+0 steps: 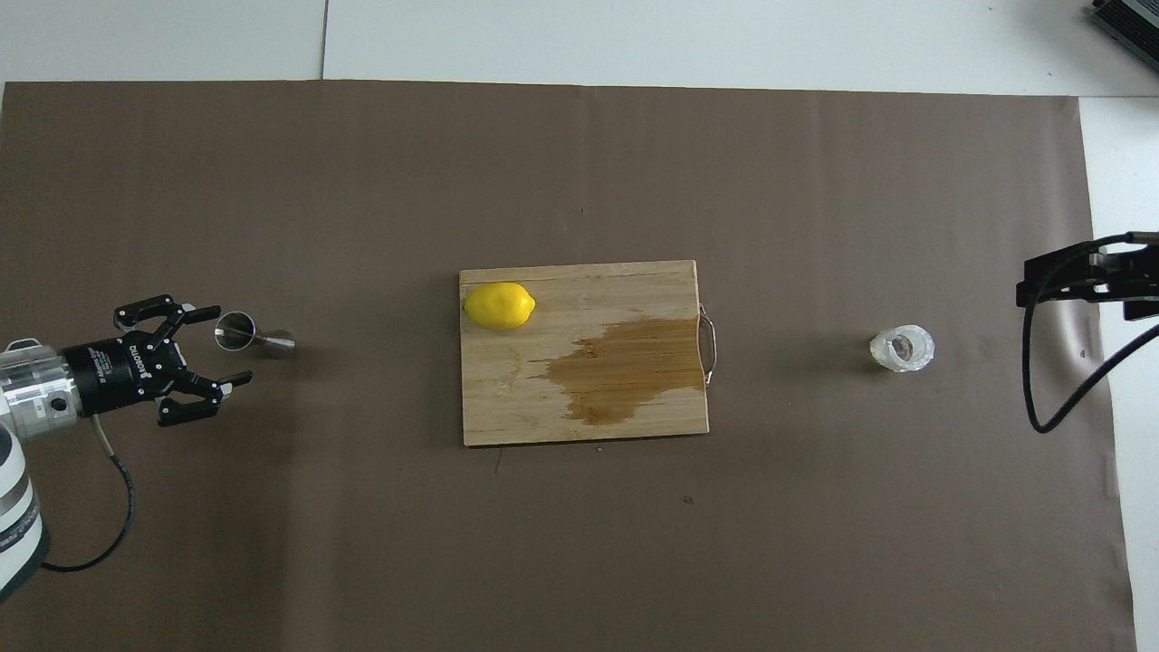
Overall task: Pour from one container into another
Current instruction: 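Move the open left gripper around the small metal cup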
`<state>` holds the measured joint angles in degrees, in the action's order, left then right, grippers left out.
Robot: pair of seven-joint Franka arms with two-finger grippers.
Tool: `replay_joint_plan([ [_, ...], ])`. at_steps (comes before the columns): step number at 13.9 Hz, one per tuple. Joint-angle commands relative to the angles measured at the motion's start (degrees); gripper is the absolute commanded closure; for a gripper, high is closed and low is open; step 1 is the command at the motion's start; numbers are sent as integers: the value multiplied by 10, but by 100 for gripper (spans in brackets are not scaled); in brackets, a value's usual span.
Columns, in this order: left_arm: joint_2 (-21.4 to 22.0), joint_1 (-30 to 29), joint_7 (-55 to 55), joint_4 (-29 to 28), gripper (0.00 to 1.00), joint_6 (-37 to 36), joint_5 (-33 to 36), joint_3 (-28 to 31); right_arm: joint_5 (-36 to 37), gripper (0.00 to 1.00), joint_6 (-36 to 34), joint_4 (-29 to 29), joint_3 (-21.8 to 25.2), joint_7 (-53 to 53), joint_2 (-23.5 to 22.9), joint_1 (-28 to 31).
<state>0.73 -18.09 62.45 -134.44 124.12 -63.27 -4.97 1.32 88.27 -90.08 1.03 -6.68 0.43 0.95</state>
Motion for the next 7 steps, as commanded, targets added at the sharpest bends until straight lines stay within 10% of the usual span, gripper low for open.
replay_joint_plan([
  [1, 14, 8, -7, -11, 0, 13, -13, 3, -3, 0, 6, -17, -5, -4, 14, 6],
  [7, 13, 24, -13, -13, 0, 29, -13, 3, -3, 0, 6, -17, -5, -4, 14, 6],
])
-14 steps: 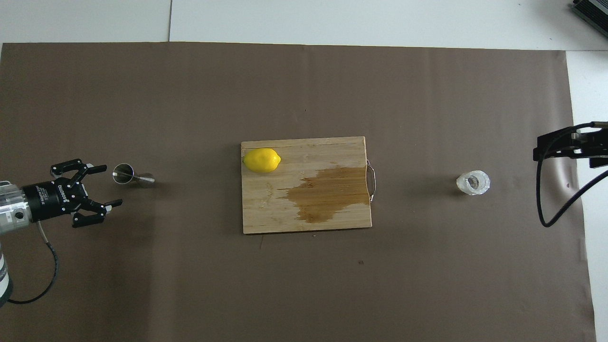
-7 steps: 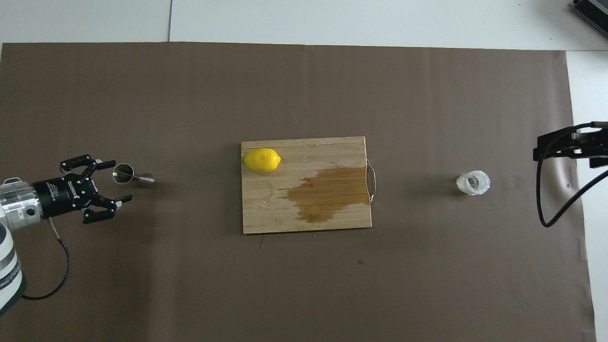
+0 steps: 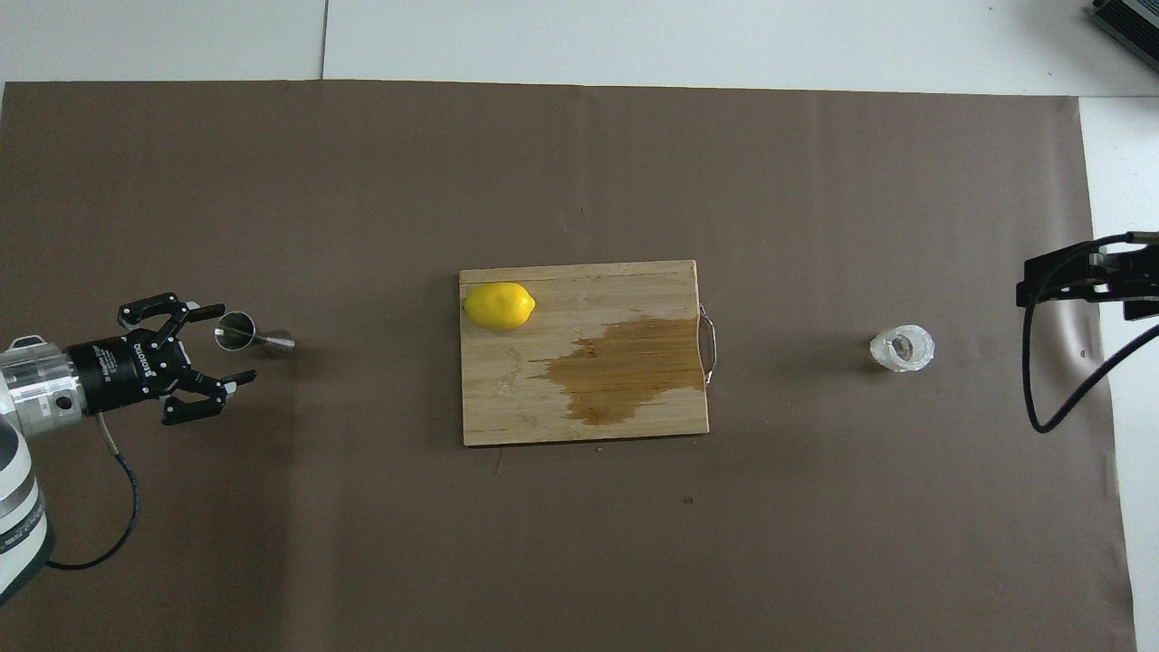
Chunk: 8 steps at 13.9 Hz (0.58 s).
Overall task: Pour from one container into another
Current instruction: 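Move the open left gripper around the small metal cup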
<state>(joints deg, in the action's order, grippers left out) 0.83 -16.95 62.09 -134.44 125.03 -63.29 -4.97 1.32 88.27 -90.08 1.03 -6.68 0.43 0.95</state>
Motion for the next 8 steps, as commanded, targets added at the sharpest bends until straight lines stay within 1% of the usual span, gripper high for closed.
replay_joint_plan([
  [1, 13, 14, -20, -15, 0, 21, -14, 4, -3, 0, 6, -17, -5, -4, 14, 6],
  [2, 13, 13, -25, -15, 4, 21, -14, 4, -3, 0, 6, -17, -5, -4, 14, 6],
  [4, 13, 13, -26, -16, 27, 21, -14, 4, -3, 0, 6, -17, -5, -4, 14, 6],
  [5, 13, 13, -26, -16, 31, 20, -14, 5, -3, 0, 6, -17, -5, -4, 14, 6],
  [8, 14, 6, -26, -16, 32, 17, -13, 5, -3, 0, 6, -17, -4, -4, 14, 6],
])
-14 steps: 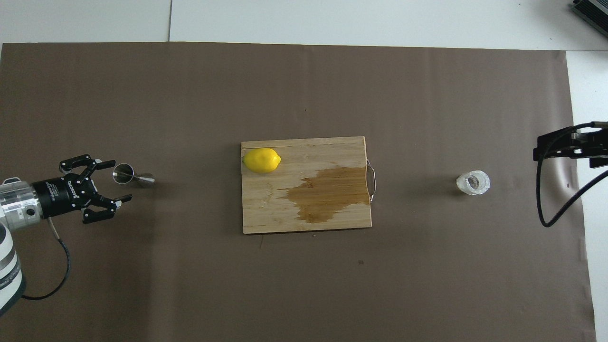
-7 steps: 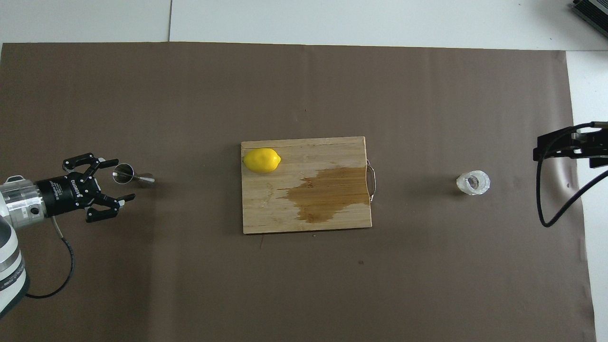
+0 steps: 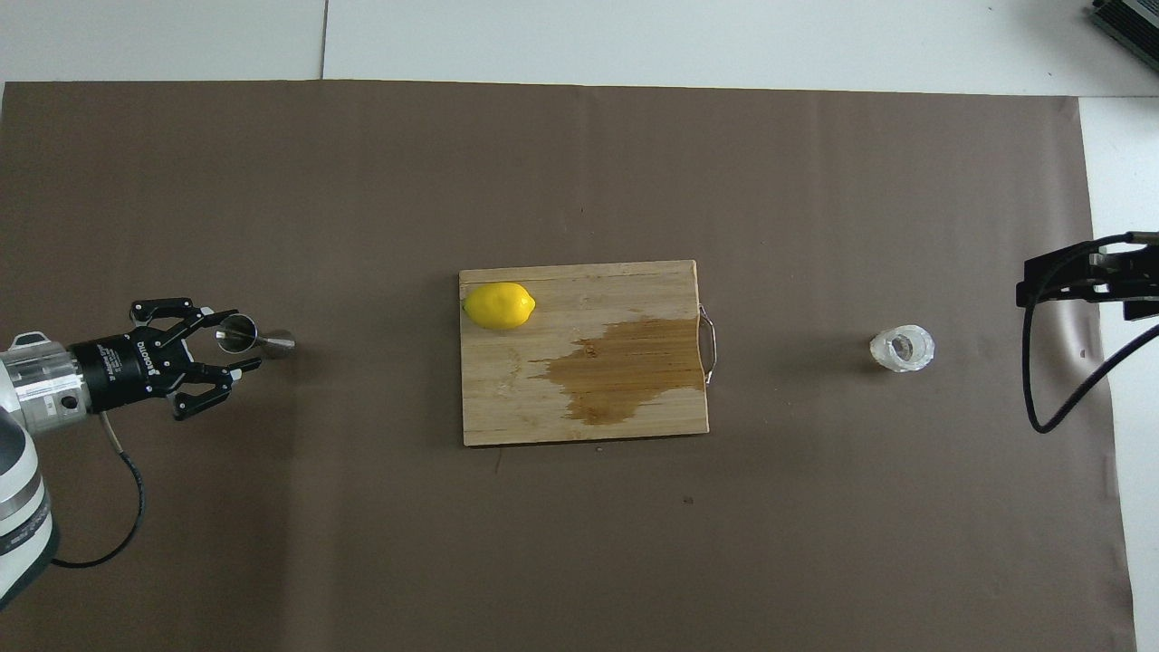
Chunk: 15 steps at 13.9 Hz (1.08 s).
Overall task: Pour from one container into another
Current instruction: 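Close the left gripper on the small metal cup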
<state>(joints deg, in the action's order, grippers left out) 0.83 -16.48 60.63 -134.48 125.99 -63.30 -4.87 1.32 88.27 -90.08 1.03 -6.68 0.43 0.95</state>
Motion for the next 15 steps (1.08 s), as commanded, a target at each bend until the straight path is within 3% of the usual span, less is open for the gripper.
replay_joint_plan([
  [1, 14, 1, -11, -16, 41, 8, -14, 5, -3, 0, 6, -17, -5, -4, 14, 6],
  [3, 14, 0, -11, -15, 73, 9, -14, 4, -3, 0, 6, -17, -5, -4, 14, 6],
  [4, 13, 0, -11, -15, 100, 8, -13, 5, -3, 0, 6, -17, -5, -4, 14, 6],
  [8, 9, 1, -9, 3, 100, -4, -13, 4, -3, 0, 6, -17, -5, -4, 14, 6],
  [15, 3, 42, 117, 120, 100, -97, -9, 0, -3, 0, 6, -17, -5, -4, 14, 6],
])
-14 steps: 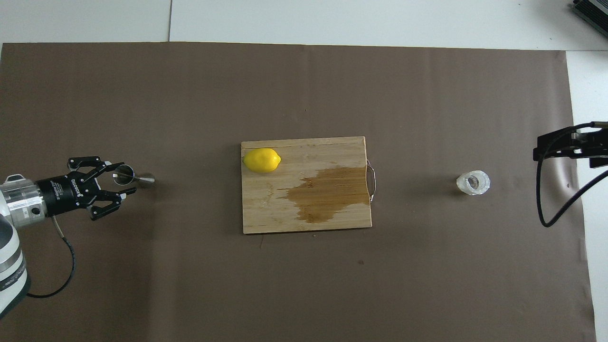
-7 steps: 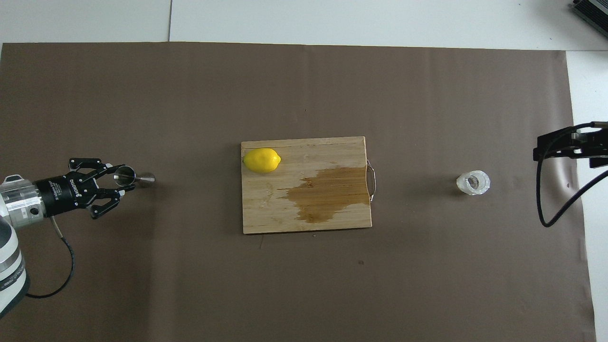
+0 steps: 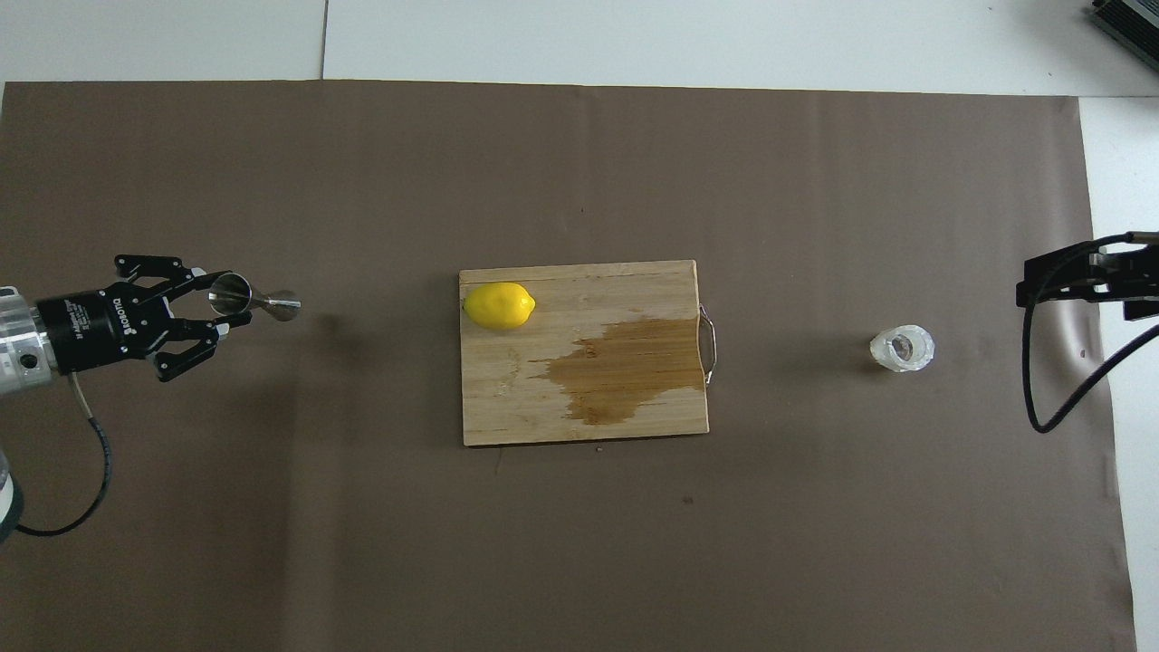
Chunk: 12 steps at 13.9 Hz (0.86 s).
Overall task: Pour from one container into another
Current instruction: 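Lift the metal cup with the left gripper and carry it over the board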
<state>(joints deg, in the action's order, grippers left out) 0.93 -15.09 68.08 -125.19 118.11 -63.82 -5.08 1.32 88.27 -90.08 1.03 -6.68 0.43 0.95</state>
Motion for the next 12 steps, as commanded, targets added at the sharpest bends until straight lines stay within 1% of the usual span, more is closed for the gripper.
replay_joint_plan([
  [1, 1, 45, 64, 39, 100, -18, -3, 3, -3, 0, 6, -17, -5, -4, 14, 6],
  [4, 2, 81, 128, 61, 100, -13, -1, 2, -3, 0, 6, -17, -5, -4, 14, 6],
  [6, 4, 122, 152, 67, 100, -3, 0, 2, -3, 0, 6, -17, -5, -4, 14, 6],
  [10, 13, 203, 224, 66, 100, 59, 0, 1, -3, 0, 6, -17, -5, -4, 14, 6],
  [12, 14, 259, 266, 64, 100, 110, -2, -1, -3, 0, 6, -17, -4, -4, 14, 7],
])
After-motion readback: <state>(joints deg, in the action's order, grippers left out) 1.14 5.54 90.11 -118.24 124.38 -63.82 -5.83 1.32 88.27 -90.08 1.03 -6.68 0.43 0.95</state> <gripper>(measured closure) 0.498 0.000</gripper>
